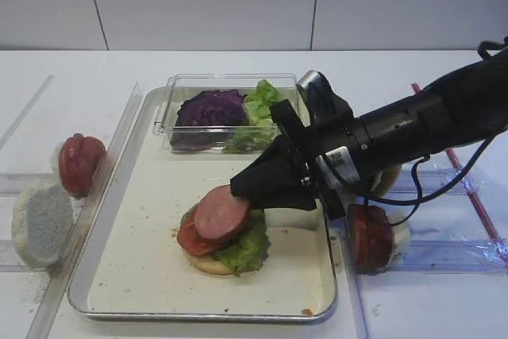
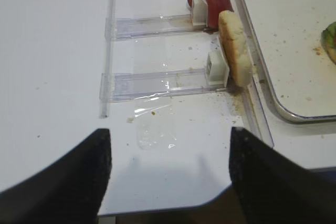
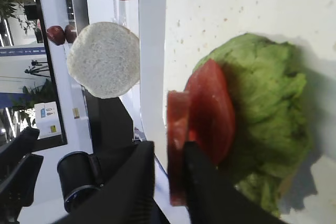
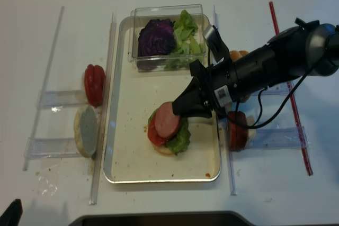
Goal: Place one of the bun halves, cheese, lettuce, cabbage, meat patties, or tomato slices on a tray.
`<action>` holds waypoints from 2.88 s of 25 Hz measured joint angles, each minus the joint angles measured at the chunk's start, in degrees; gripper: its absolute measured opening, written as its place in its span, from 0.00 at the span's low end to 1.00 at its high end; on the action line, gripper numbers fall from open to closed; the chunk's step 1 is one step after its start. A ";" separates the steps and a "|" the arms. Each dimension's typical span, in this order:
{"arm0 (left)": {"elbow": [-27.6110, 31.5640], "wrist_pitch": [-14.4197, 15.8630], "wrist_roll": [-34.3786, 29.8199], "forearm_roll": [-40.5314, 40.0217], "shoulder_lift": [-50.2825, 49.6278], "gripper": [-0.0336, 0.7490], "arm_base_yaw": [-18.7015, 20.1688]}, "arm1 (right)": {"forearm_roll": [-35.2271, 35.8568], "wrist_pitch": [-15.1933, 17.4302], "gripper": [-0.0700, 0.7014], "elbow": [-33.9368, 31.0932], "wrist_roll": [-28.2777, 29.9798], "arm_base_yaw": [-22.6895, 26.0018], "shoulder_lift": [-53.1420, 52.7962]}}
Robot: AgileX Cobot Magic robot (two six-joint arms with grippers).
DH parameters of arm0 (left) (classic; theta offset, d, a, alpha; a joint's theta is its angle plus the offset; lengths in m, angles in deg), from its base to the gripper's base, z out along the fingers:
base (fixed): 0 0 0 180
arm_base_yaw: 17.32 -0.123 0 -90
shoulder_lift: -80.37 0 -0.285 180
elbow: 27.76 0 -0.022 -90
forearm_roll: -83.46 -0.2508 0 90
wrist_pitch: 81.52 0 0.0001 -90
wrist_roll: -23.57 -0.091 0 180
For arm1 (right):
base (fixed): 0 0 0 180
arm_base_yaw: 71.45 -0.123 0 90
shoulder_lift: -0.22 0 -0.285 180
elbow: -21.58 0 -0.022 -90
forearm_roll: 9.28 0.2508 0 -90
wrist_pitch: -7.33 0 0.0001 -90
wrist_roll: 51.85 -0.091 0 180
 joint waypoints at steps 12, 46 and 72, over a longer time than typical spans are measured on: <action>0.00 0.00 0.00 0.00 0.00 0.60 0.00 | 1.66 0.63 0.93 0.10 -0.52 0.10 0.38; 0.00 0.00 0.00 0.00 0.00 0.60 0.00 | -33.19 3.50 0.89 24.60 -28.04 0.00 -12.10; 0.00 0.00 0.00 0.00 0.00 0.60 0.00 | -59.64 5.50 0.89 24.60 -39.29 0.00 -31.71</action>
